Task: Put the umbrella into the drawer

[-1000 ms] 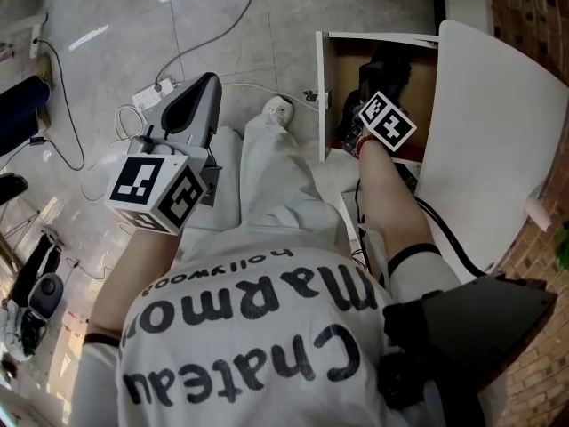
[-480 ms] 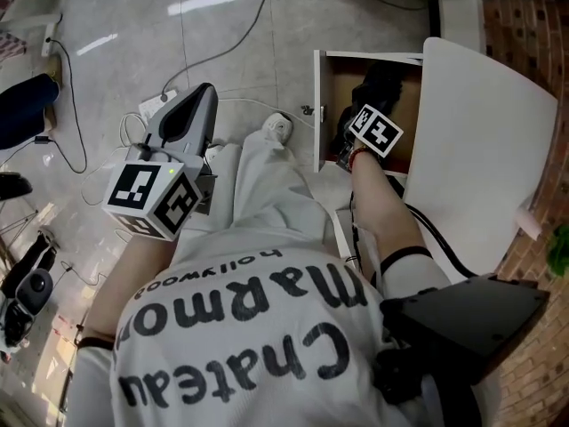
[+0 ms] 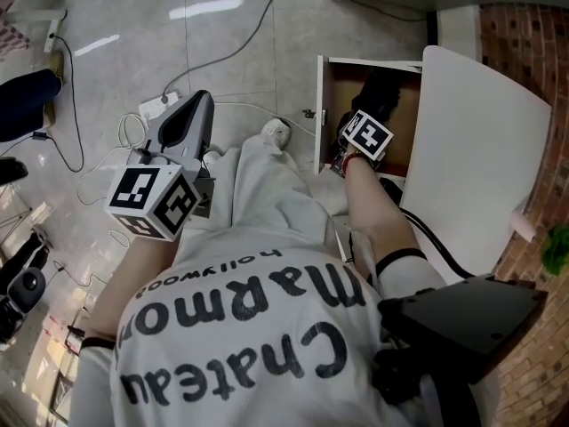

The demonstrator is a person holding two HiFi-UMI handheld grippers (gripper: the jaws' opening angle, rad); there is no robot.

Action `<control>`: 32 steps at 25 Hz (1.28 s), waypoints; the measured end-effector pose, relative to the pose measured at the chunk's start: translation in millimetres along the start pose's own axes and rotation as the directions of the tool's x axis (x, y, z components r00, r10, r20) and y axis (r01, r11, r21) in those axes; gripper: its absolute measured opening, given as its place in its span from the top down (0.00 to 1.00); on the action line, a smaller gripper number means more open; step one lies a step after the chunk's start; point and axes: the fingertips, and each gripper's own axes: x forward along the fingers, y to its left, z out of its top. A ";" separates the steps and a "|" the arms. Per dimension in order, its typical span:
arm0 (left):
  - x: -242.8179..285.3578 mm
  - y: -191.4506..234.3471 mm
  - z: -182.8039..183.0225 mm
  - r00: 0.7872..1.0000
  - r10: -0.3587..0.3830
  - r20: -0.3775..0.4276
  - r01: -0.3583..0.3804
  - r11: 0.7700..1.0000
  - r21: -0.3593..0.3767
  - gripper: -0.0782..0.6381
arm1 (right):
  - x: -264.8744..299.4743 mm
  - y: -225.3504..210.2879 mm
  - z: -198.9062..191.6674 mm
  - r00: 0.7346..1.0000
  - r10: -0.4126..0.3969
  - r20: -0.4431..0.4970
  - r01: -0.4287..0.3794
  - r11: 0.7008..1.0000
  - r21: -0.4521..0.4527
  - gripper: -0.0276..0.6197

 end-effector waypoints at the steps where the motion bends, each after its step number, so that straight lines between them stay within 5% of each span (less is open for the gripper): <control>1: -0.5 0.3 -1.0 1.000 0.001 0.001 -0.001 1.000 -0.008 0.87 | -1.4 -0.2 -0.1 1.000 -0.003 -0.008 0.003 1.000 -0.004 0.55; 19: -1.6 -18.7 3.6 0.995 -0.091 0.032 0.091 0.996 0.003 0.87 | -35.7 4.0 -40.0 0.997 0.054 -0.054 -0.055 0.998 -0.011 0.56; 23: -5.0 -27.8 14.5 0.989 -0.144 0.041 0.143 0.989 0.029 0.87 | -49.5 3.0 -41.7 0.998 0.038 -0.042 -0.038 0.999 0.000 0.79; 32: -30.6 -38.8 48.0 0.975 -0.202 0.095 0.193 0.976 0.097 0.87 | -91.3 3.9 -55.7 0.998 0.006 -0.064 -0.006 1.000 0.010 0.88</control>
